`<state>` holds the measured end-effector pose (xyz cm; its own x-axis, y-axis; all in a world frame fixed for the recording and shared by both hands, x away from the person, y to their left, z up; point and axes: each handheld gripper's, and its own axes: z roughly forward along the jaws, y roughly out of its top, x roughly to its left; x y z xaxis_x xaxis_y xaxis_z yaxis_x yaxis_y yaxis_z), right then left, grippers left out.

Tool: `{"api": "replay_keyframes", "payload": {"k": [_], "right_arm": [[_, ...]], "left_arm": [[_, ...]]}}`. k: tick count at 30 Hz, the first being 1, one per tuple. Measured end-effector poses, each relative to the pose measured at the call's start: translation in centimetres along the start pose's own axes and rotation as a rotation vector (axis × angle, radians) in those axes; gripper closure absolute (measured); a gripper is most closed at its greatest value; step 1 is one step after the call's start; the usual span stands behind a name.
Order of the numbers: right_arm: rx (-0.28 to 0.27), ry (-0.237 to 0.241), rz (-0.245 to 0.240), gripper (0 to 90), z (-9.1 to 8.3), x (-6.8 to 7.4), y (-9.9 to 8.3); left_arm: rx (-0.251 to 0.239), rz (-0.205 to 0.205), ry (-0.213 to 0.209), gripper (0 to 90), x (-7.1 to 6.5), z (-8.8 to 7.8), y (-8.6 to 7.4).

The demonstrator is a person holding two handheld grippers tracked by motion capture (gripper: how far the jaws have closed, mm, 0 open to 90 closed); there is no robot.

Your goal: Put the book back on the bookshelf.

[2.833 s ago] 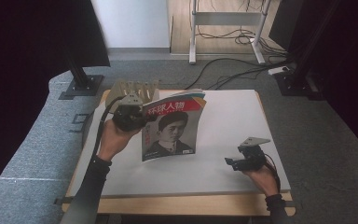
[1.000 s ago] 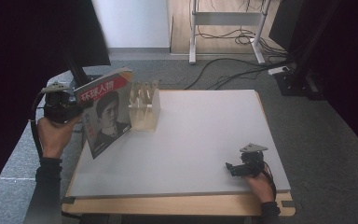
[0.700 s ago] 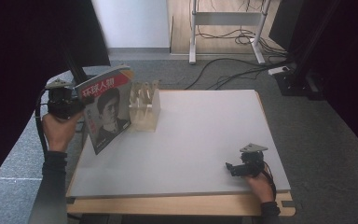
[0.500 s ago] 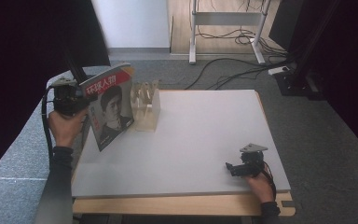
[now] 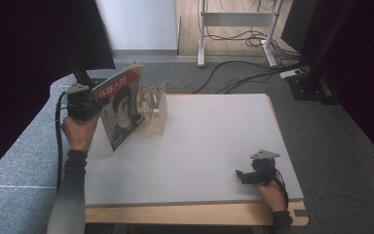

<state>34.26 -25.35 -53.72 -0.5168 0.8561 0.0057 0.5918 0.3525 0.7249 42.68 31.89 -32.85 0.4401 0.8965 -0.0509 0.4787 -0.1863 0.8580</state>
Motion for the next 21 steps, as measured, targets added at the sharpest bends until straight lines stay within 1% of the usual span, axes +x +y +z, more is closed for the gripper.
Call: {"api": "replay_keyframes", "payload": {"k": [1, 2, 4, 5, 6, 7, 9, 11, 14, 15, 16, 18, 20, 21], "right_arm": [[0.001, 0.001, -0.001, 0.0, 0.0, 0.0, 0.0], [0.002, 0.001, -0.001, 0.0, 0.0, 0.0, 0.0], [0.002, 0.001, -0.001, 0.0, 0.0, 0.0, 0.0], [0.002, 0.001, -0.001, 0.0, 0.0, 0.0, 0.0], [0.002, 0.001, -0.001, 0.0, 0.0, 0.0, 0.0], [0.001, 0.000, 0.000, 0.0, 0.0, 0.0, 0.0], [0.001, 0.000, 0.000, 0.0, 0.0, 0.0, 0.0], [0.001, 0.000, -0.001, 0.0, 0.0, 0.0, 0.0], [0.000, 0.000, 0.000, 0.0, 0.0, 0.0, 0.0], [0.001, 0.000, 0.000, 0.0, 0.0, 0.0, 0.0], [0.000, 0.000, 0.000, 0.0, 0.0, 0.0, 0.0], [0.002, 0.002, -0.001, 0.0, 0.0, 0.0, 0.0], [0.002, 0.002, -0.001, 0.0, 0.0, 0.0, 0.0], [0.002, 0.001, -0.001, 0.0, 0.0, 0.0, 0.0]], "left_arm": [[0.033, 0.005, -0.009, 86.0, 0.1, -0.1, 0.2], [0.067, 0.012, 0.000, 85.8, 0.0, -0.3, 0.3], [0.127, 0.029, 0.002, 85.4, 0.0, -0.5, 0.7], [0.150, 0.030, 0.004, 85.4, -0.1, -0.5, 0.8], [0.174, 0.023, -0.009, 84.9, 0.0, -0.5, 0.9], [0.195, 0.027, -0.011, 84.5, 0.0, -0.5, 1.0], [0.232, 0.020, -0.015, 84.2, 0.1, -0.4, 1.1], [0.243, 0.008, -0.002, 85.1, 0.2, -0.3, 1.1], [0.220, -0.021, 0.009, 86.4, 0.7, -0.3, 1.0], [0.202, -0.022, 0.016, 86.8, 0.7, -0.3, 0.9], [0.175, -0.035, 0.021, 87.0, 0.8, -0.4, 0.8], [0.122, -0.062, 0.012, 87.2, 1.0, -0.4, 0.7], [0.091, -0.077, 0.005, 87.2, 1.0, -0.2, 0.7], [0.075, -0.076, 0.015, 87.2, 0.8, 0.0, 0.7]]}}
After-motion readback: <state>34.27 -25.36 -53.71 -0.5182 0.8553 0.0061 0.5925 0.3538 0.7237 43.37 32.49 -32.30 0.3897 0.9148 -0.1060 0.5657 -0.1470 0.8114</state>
